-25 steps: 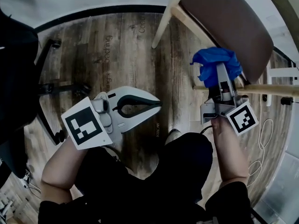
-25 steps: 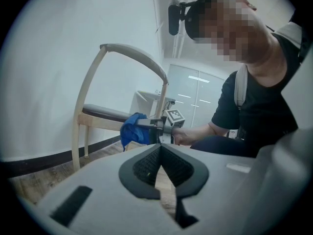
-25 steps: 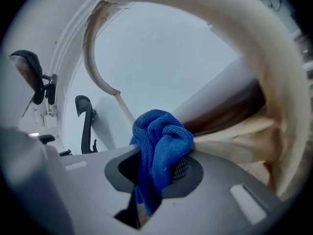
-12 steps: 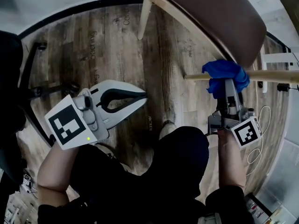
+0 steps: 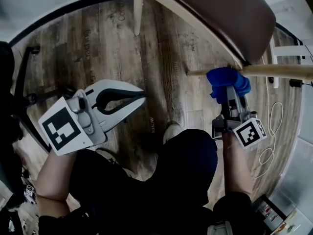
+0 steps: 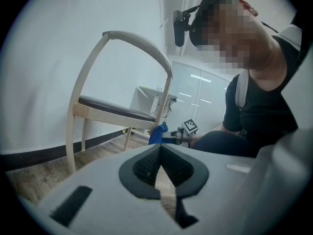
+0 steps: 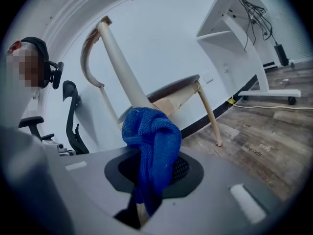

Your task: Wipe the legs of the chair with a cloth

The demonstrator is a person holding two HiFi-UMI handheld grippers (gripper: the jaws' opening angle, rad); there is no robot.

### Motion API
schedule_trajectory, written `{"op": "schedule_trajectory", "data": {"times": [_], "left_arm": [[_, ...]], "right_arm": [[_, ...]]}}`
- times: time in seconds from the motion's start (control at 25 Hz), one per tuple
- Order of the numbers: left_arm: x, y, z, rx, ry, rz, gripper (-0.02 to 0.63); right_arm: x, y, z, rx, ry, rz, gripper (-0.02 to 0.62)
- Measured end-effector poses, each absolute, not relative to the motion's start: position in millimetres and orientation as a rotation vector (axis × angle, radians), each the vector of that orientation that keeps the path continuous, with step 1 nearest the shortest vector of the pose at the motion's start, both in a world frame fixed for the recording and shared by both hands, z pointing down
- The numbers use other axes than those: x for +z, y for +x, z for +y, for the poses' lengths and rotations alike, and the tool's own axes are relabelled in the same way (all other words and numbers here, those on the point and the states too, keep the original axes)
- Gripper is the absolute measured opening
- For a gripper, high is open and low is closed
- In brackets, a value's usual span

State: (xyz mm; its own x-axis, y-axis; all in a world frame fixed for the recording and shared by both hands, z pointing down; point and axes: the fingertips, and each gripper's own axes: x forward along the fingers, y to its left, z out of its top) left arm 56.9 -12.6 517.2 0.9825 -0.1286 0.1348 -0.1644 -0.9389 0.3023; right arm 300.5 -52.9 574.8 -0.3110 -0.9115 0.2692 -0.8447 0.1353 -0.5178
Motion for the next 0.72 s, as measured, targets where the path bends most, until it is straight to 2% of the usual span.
{"op": "schedule_trajectory", "data": {"times": [0.36,0.72], "left_arm": [[521,51,-18,0.173,2.795,-0.258,0.002],[532,48,-23,0.190,2.764,-0.267,0.002]], "right_arm": [[638,307,-56,-1.023,-1.823,2.252,0.077],[762,307,-57,-1.292,-1.919,2.218,0.078]]}}
